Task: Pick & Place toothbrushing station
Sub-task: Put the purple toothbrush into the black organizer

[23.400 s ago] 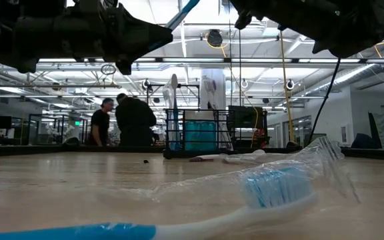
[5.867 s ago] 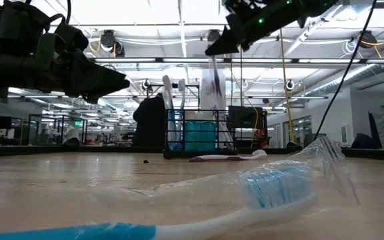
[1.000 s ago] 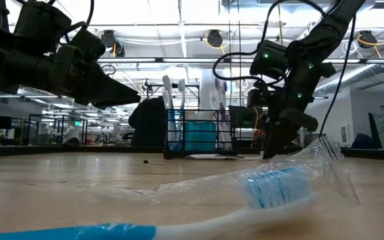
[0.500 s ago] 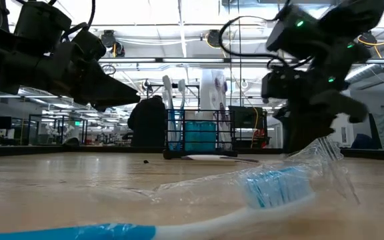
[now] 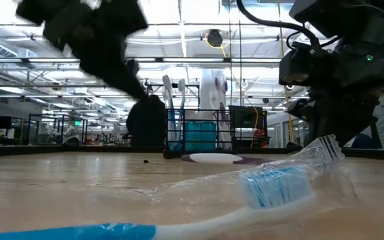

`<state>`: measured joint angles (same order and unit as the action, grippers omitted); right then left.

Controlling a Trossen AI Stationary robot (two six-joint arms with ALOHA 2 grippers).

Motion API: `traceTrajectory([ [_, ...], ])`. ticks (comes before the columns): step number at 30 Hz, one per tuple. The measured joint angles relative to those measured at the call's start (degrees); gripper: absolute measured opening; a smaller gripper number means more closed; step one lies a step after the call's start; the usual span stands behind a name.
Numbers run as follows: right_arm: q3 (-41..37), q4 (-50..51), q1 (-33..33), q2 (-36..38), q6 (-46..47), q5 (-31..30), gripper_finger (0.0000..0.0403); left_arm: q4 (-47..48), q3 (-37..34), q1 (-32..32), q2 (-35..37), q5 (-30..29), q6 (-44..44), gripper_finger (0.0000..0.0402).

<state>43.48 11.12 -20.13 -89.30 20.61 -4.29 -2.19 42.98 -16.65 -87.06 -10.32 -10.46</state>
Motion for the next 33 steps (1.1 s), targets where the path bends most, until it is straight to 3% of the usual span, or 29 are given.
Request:
traceTrajectory([
  [6, 0.0, -0.6, 0.03, 0.0, -0.31, -1.31, 0.0005, 12.63, 12.51, -0.27, -4.1, 0.47, 3.12, 0.0141],
  [12, 0.0, -1.99, 0.07, 0.0, -1.69, -1.83, 0.0005, 15.06, 18.36, 0.68, -15.35, 7.31, 2.84, 0.0141],
  [20, 0.0, -2.76, 0.14, 0.0, -2.86, -3.09, 0.0003, 20.15, 29.34, 0.77, -27.23, 9.11, 4.66, 0.0149],
  [25, 0.0, -3.13, 0.23, 0.0, -3.34, -3.13, 0.0002, 22.5, 33.98, 1.12, -29.0, 8.69, 6.79, 0.0174],
  [33, 0.0, -4.45, 0.29, 0.0, -4.22, -3.15, 0.0001, 22.51, 34.62, 3.31, -30.2, 11.41, 4.54, 0.0199],
])
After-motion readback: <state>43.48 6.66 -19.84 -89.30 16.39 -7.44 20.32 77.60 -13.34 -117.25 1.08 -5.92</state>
